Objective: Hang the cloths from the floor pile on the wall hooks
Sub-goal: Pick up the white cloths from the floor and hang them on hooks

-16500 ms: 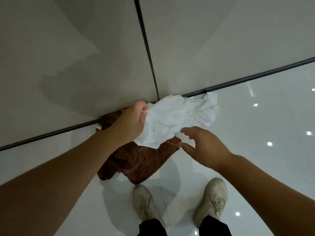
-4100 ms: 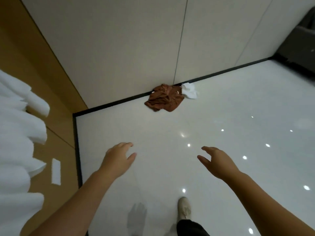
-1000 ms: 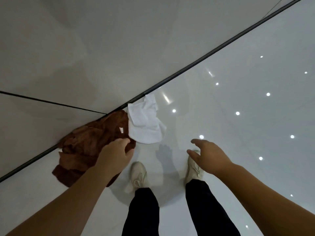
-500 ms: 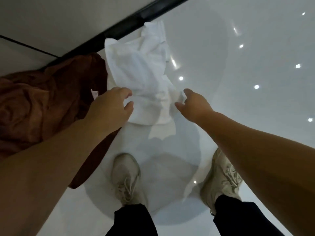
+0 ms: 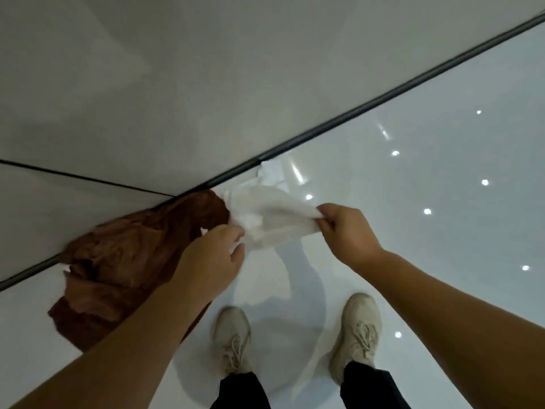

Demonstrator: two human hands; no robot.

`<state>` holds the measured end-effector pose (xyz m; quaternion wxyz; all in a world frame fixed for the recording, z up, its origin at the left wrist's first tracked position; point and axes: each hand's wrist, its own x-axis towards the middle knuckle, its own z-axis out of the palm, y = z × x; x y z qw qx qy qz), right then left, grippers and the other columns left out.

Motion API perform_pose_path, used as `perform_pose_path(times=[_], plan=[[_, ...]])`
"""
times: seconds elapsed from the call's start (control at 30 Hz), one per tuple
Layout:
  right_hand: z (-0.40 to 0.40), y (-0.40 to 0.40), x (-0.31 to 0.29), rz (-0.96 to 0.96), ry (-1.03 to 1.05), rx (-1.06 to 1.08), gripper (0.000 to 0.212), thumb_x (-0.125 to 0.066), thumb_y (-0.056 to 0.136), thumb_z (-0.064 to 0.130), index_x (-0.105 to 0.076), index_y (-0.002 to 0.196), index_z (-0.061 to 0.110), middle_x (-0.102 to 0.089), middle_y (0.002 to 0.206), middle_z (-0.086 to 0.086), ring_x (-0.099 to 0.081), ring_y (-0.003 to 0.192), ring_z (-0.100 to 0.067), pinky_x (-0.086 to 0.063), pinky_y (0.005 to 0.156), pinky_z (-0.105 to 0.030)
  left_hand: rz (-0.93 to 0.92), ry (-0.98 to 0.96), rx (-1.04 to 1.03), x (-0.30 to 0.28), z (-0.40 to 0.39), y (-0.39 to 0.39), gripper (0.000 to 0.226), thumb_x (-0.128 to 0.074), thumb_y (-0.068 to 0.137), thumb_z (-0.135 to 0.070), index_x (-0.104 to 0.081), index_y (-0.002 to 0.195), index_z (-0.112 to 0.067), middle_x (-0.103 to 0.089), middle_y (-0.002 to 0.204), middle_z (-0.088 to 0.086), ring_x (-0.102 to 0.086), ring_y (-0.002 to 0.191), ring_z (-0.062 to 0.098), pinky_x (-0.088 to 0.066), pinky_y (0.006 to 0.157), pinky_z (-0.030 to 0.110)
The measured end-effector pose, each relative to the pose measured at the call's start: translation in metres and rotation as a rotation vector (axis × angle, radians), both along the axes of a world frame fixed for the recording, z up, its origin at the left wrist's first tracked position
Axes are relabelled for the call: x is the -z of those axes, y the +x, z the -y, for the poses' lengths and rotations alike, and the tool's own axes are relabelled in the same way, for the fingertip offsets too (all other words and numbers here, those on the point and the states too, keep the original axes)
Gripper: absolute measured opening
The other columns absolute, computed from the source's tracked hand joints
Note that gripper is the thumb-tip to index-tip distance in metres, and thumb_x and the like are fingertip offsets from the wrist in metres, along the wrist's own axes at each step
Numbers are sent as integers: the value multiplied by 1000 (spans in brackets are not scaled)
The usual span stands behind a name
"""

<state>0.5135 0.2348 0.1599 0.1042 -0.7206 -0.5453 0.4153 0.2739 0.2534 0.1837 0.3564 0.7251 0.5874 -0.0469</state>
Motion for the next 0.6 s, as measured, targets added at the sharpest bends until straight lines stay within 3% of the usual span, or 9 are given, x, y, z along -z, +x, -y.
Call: perform_pose_path(times=[0.1,0.2,0.37,0.5,0.6], plan=[[-18,6,-116,15,108,-70,18,-53,92,11,-69,100,13,-68,89,1,-58,78,-16,-42,72,-25,65,52,-48,-108,-12,9,32,-51,85,-31,-64,111,-16,-65,103,-1,-63,91,19,-53,80,33],[-31,13,-239,36,207,-137,17,-53,91,11,-68,98,12,-69,89,-2,-61,82,-21,-47,74,-29,118,124,-44,-216,-34,18,39,-49,83,-40,-64,113,-18,-64,103,-6,-60,92,13,-49,83,27],[-47,36,-440,66,392,-148,21,-50,91,8,-68,98,14,-66,87,-3,-59,81,-20,-48,75,-32,290,254,99,-399,-76,54,42,-65,84,-30,-56,125,-22,-53,116,-14,-51,102,2,-42,92,21],[-52,58,-598,101,592,-133,28,-44,87,20,-69,101,16,-65,88,3,-57,79,-12,-44,72,-20,390,344,271,-541,-93,92,63,-67,80,-44,-41,136,-29,-40,128,-22,-44,117,-1,-37,102,22],[-53,73,-703,164,763,-164,23,-51,90,12,-69,104,14,-64,89,7,-52,82,-4,-38,72,-6,452,433,342,-636,-99,117,81,-68,76,-51,-29,143,-29,-34,142,-14,-37,129,2,-31,110,25]])
